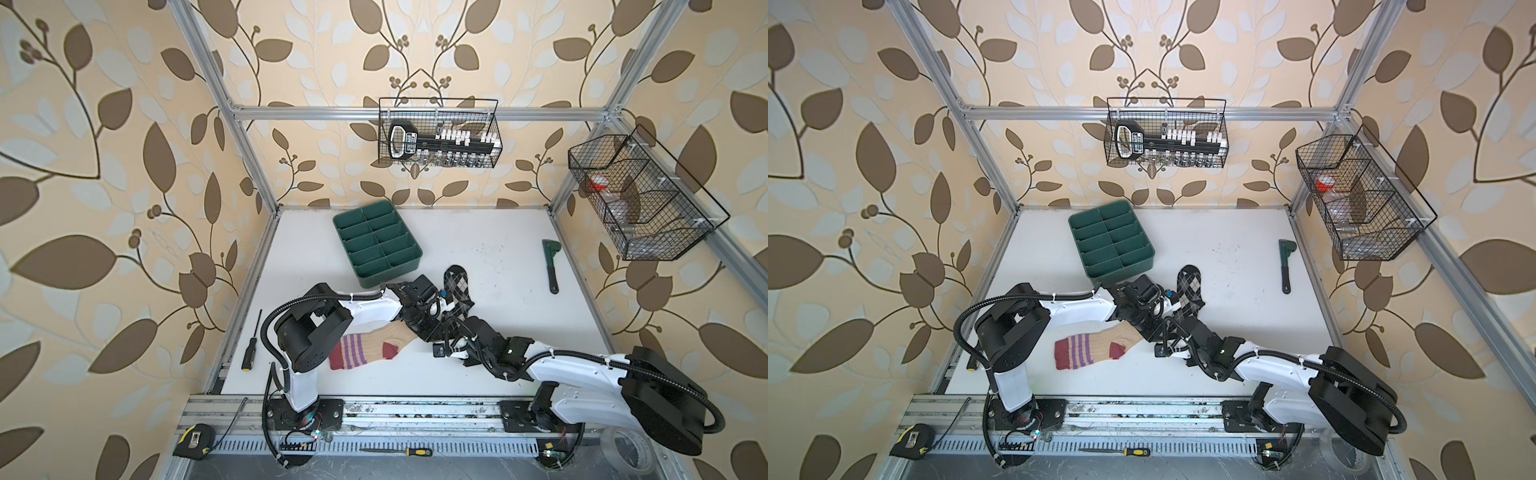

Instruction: Roll the socks

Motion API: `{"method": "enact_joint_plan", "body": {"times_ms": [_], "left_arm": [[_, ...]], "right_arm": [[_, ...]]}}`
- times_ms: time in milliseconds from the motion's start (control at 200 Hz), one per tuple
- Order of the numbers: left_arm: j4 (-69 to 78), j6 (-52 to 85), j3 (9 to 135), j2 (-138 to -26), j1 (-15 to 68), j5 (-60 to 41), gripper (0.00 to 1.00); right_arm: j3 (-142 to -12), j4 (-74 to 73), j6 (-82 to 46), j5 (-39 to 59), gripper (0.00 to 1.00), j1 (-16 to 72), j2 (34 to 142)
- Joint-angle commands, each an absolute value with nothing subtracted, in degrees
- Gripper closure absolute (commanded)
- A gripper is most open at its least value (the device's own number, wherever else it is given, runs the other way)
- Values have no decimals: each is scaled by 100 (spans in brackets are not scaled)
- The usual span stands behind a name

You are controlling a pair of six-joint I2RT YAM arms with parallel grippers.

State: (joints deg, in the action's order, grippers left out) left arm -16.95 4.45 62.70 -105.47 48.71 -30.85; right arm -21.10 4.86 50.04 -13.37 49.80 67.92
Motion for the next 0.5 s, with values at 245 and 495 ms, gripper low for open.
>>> {"method": "enact_joint_plan", "body": {"times_ms": [245, 495], "left_arm": [[-1673, 465, 6303, -10253, 4878, -2883, 100], [-1630, 519, 6258, -10250, 4878, -2821, 100]], "right_arm": [[-2145, 1490, 4852, -934, 80, 5087, 6697], [-2345, 1121, 4387, -845, 69, 5159, 7063]]}}
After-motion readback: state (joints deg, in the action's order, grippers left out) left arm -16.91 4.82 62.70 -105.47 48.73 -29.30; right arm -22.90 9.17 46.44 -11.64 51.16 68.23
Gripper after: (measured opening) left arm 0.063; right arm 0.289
